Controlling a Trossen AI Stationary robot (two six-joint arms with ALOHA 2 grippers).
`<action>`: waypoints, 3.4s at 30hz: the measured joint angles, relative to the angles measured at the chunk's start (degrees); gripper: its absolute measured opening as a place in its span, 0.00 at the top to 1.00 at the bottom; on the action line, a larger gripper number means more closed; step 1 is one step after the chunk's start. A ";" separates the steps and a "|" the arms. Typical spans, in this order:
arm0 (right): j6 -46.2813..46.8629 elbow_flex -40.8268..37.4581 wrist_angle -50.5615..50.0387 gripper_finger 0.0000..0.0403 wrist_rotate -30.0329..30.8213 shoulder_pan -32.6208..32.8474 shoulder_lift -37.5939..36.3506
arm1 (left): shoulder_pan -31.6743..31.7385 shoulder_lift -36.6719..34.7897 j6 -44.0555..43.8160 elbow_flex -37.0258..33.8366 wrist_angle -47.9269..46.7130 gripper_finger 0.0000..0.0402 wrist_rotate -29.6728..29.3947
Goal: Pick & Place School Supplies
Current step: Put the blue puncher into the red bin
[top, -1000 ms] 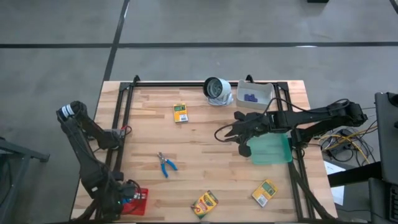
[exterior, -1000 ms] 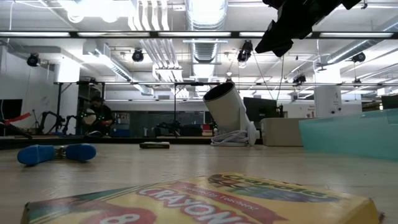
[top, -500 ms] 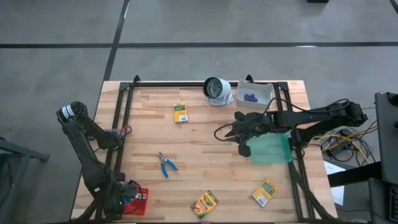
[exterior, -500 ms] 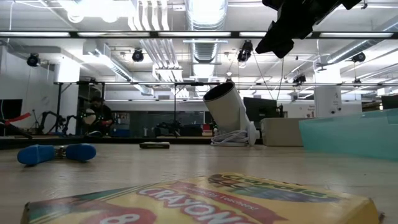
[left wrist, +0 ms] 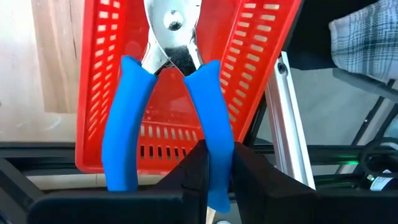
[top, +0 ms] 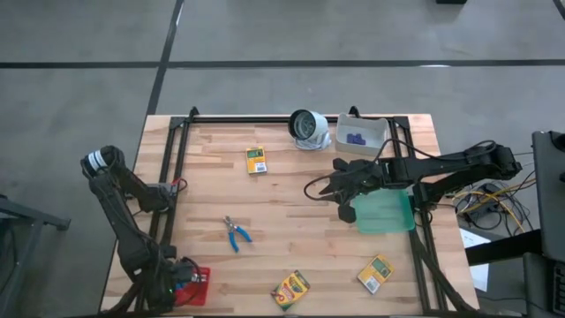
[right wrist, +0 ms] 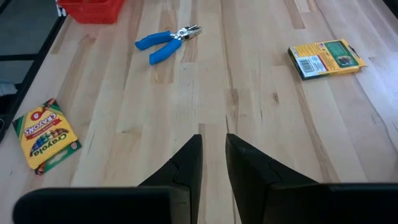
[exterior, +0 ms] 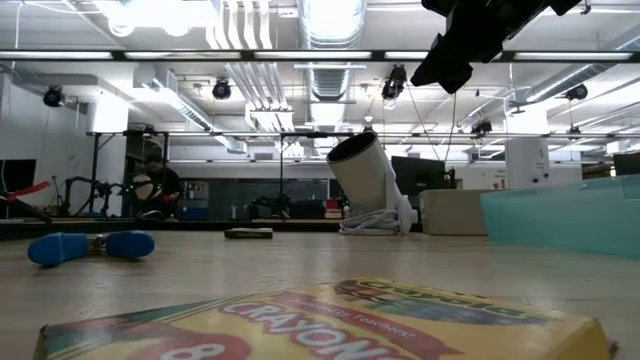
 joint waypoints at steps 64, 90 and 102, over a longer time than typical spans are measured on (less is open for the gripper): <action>-0.04 -0.01 0.00 0.83 0.01 0.00 0.00 | -4.76 0.04 -6.28 -8.42 9.86 0.79 -4.30; -0.04 -0.02 0.00 0.83 0.02 0.00 0.00 | 2.75 -1.18 0.16 8.82 -25.92 0.79 -42.15; -0.04 -0.02 0.00 0.83 0.02 0.00 0.00 | 16.22 -1.18 -40.93 8.44 -22.91 0.79 -57.69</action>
